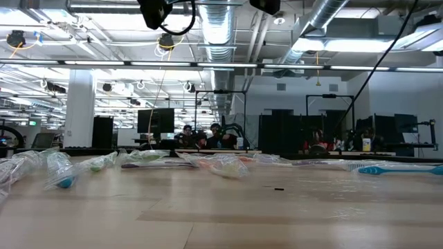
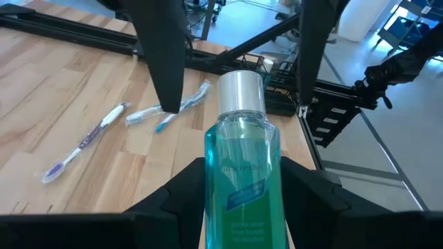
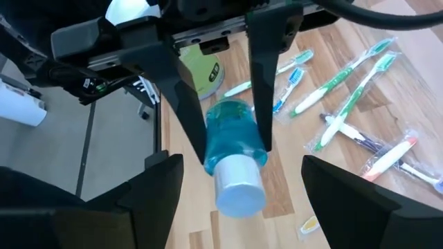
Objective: Pick & Place toothbrushing station
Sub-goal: Put the blue mouthwash bottle into the black organizer
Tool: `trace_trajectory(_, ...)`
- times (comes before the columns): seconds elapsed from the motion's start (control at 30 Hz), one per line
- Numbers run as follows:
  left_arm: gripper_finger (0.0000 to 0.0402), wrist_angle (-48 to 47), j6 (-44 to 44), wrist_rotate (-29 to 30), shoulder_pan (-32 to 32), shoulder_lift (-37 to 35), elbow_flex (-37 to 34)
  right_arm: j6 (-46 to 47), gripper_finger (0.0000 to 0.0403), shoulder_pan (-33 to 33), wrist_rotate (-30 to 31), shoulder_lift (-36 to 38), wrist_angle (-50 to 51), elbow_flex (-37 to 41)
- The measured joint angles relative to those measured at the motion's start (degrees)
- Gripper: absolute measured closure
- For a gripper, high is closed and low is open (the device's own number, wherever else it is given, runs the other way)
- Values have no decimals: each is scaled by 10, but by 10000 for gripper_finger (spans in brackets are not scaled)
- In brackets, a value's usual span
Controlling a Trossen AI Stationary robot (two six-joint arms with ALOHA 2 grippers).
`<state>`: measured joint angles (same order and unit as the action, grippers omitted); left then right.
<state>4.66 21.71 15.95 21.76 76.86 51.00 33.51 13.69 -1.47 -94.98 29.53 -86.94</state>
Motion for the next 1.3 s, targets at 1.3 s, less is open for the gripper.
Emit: trace_trajectory(1.3,253,14,-9,4,-13,0,1,449,117,-24,-64,0,-32,0)
